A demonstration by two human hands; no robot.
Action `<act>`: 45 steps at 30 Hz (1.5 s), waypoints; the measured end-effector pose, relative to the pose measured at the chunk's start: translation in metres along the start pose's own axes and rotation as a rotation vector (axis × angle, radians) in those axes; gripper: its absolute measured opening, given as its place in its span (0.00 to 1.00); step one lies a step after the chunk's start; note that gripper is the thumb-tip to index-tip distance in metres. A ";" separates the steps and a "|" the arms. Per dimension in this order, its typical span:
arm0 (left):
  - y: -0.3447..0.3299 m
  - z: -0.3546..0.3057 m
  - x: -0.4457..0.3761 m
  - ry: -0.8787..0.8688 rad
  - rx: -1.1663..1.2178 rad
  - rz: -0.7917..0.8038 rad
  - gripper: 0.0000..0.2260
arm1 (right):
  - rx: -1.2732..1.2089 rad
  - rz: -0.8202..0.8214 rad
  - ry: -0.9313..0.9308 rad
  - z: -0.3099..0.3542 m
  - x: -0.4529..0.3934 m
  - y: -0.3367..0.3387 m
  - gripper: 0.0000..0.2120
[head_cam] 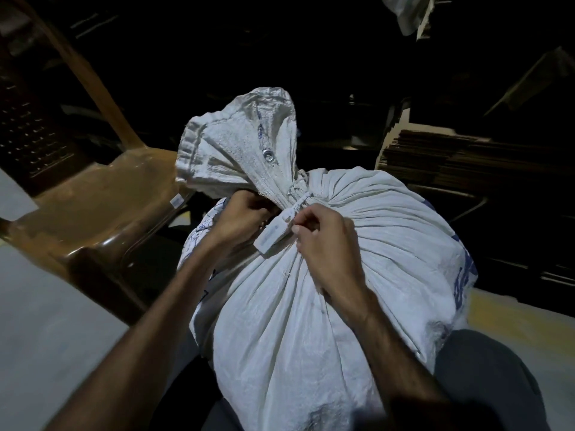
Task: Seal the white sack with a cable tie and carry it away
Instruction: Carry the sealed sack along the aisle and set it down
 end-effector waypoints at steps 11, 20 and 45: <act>-0.006 0.064 0.088 -0.208 -0.608 -0.220 0.33 | 0.464 0.389 0.372 -0.031 -0.054 0.060 0.44; -0.031 0.081 0.055 -0.362 -0.747 -0.492 0.09 | 0.761 0.628 0.564 -0.071 -0.092 0.045 0.43; 0.094 -0.133 0.124 -0.190 -0.267 -0.175 0.08 | 0.368 0.507 -0.073 0.109 -0.037 0.159 0.26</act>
Point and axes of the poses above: each hand's wrist, its own x-axis away from the middle knuckle, its own y-axis out of the back of the hand, z = x × y, the point moved 1 cm from there along -x, towards the middle knuckle, and after that the axes turned 10 degrees about y, right-handed, at the moved point
